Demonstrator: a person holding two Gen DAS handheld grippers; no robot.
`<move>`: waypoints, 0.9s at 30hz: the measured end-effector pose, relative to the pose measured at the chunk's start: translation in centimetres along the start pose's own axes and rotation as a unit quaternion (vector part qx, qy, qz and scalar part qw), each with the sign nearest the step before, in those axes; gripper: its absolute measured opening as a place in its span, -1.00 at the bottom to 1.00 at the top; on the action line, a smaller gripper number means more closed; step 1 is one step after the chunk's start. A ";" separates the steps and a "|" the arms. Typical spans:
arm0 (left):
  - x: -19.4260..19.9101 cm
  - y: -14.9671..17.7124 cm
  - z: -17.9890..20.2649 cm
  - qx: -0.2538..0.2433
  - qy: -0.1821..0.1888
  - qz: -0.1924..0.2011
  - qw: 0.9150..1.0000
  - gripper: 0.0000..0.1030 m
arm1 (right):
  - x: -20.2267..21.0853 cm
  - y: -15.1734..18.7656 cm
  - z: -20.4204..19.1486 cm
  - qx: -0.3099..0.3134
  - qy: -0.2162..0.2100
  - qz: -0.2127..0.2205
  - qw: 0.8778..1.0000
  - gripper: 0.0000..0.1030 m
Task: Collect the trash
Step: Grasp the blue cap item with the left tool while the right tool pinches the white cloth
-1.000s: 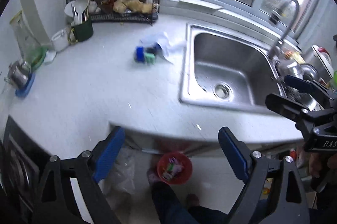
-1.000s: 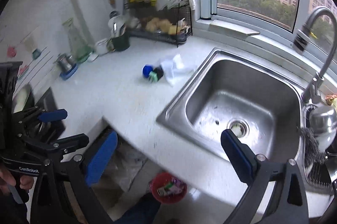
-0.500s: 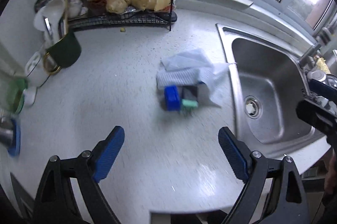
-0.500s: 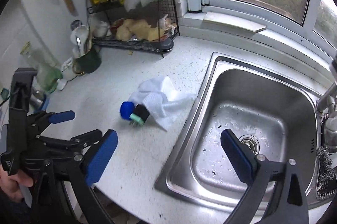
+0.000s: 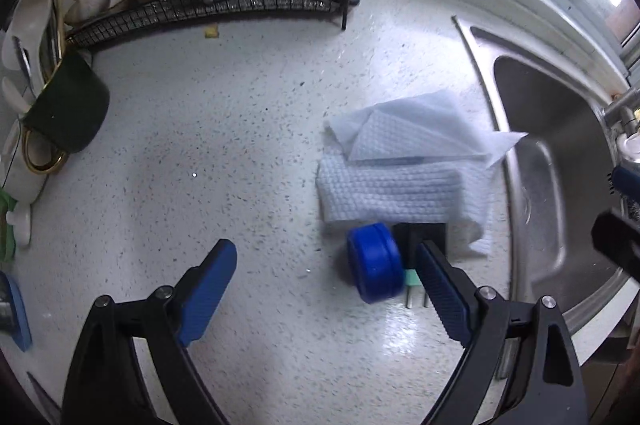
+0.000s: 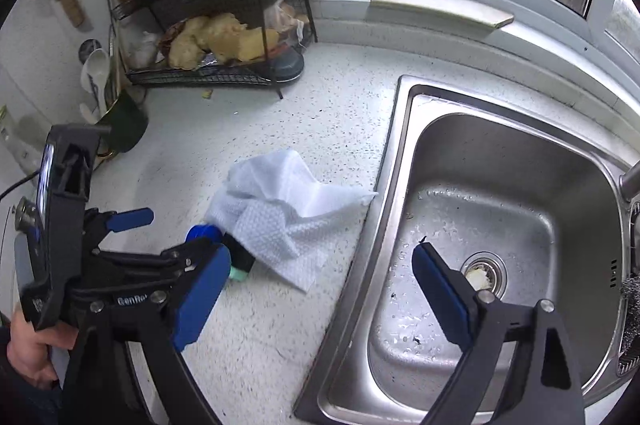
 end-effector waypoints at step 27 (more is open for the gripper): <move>-1.7 0.7 -0.3 -0.009 0.065 -0.029 0.997 -0.65 | -7.9 0.2 -3.0 0.004 -0.045 -0.099 0.994 -0.60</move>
Point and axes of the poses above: each gripper's, at about its wrist camera, not at the fingertips, and x roughly against the way its jaws point, z to its right, y to its underside, the point moved 10 cm from there along -x, roughly the way its jaws point, and after that the axes turned 10 degrees about x, right-handed, at the moved point
